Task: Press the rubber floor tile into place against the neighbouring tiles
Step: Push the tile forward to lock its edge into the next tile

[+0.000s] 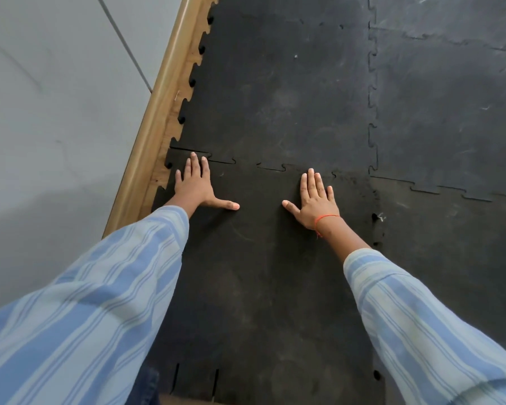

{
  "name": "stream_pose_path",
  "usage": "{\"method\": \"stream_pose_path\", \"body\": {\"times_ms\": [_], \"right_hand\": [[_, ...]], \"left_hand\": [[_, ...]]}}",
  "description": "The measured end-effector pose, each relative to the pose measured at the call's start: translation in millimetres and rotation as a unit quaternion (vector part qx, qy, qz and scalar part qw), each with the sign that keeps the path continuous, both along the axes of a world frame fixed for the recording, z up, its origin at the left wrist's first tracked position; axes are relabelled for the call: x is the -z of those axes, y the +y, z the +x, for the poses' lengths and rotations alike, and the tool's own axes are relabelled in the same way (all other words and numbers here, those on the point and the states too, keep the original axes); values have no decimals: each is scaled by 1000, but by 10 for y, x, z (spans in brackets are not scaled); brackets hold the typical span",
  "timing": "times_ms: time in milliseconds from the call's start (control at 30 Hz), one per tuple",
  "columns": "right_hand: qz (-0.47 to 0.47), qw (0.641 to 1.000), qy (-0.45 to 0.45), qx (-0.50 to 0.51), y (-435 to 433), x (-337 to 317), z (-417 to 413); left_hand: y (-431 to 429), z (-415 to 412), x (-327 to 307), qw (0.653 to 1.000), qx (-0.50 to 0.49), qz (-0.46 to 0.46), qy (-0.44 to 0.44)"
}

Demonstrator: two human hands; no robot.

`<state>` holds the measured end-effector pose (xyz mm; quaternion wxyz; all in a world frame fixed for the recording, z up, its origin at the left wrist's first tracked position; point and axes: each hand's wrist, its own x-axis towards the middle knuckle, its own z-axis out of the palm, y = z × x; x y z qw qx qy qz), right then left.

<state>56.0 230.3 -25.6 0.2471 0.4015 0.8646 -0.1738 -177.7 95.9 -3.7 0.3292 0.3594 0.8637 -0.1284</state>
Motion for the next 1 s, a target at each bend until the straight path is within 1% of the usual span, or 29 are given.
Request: {"method": "stream_pose_path", "body": {"times_ms": [67,233,367,400,467,500,533,567,633,700,767,900,1000], "right_hand": [[-13,1000,-5,6,16,-21,-39],[-8,1000,-2,3,17,2,-29],[-18,1000,5,8,27,-65,-2],[-21,1000,8,14,32,-75,-3],[-13,999,13,51,-26,-53,106],[7,996,14,86,-76,-47,240],[36,992,14,124,-130,-47,419],[64,986,12,156,-166,-52,600],[85,979,7,187,-162,-57,849],[63,981,9,183,-81,-52,918],[30,984,8,175,-20,-35,928],[3,987,3,162,37,3,981],[4,987,2,161,90,-6,986]], "left_hand": [[19,-5,-2,1000,-1,-8,-7],[-60,-1,83,1000,1,11,-9],[-63,39,11,1000,2,30,-2],[-89,58,4,999,-12,30,6],[-225,153,56,996,-78,28,21],[-294,229,79,992,-115,33,27],[-336,319,90,990,-132,40,29],[-342,408,103,991,-118,49,31],[-259,571,134,997,-22,74,29],[-94,772,153,993,76,85,8],[93,1016,184,986,139,88,-14],[345,1421,218,969,229,88,-30],[415,1542,234,965,246,84,-31]]}}
